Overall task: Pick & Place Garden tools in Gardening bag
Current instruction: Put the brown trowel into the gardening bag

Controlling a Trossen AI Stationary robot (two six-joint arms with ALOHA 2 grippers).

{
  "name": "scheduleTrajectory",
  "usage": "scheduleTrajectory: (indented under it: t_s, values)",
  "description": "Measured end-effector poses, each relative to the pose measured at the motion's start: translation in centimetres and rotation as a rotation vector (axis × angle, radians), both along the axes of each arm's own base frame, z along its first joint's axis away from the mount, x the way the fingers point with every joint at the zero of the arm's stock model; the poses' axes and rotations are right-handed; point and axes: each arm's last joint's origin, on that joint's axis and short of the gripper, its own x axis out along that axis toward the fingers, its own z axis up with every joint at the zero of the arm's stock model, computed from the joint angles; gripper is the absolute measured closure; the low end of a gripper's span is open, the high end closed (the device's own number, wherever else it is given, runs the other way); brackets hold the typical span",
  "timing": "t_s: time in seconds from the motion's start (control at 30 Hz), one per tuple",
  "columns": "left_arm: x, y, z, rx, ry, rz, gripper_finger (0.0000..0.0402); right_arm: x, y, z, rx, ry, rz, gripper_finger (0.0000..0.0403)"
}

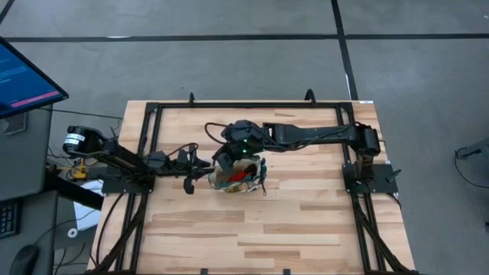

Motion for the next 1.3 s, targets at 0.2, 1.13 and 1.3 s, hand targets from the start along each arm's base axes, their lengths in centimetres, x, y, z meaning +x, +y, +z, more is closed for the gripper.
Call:
scheduleTrajectory:
  t_s: [0.2, 1.13, 1.3]
  values:
    - [0.0, 0.0, -0.1, 0.005, 0.006, 0.004, 0.0336, 0.0, 0.2, 0.0, -0.023, 0.000, 0.008, 0.0358]
    - [-0.1, 0.0, 0.2, -0.006, -0.010, -0.008, 0.0191, -0.3, 1.2, -0.5, -0.085, 0.052, 0.049, 0.0402]
    - [-0.1, 0.0, 0.3, -0.006, -0.019, -0.010, 0.0189, -0.4, 1.8, -0.6, -0.101, 0.074, 0.059, 0.0402]
